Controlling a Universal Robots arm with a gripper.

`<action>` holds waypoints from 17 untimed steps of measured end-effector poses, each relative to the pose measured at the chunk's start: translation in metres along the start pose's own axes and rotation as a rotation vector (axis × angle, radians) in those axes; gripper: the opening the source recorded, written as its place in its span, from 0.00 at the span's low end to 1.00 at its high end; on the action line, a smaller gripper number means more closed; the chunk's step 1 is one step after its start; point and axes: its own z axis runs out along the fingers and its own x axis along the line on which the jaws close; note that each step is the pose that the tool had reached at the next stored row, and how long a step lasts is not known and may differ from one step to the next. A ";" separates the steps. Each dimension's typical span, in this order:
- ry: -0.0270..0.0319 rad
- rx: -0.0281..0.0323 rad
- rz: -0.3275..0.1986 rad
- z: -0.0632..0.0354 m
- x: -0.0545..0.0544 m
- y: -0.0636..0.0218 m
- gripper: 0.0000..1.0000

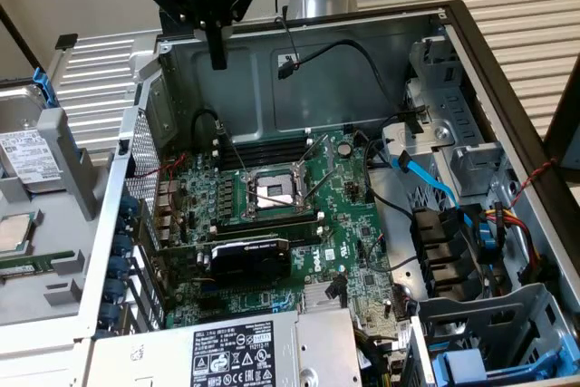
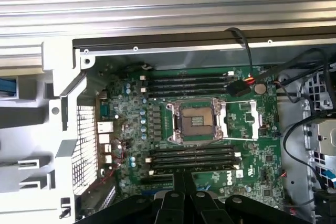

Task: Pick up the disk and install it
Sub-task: 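Reach for the disk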

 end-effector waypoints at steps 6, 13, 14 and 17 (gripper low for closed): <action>0.0000 0.0000 0.000 -0.0007 0.027 -0.0019 0.11; -0.0018 -0.0001 0.000 -0.0014 0.059 -0.0041 0.11; -0.0020 -0.0001 0.000 -0.0015 0.064 -0.0045 0.11; -0.0024 -0.0002 0.000 -0.0018 0.077 -0.0054 0.11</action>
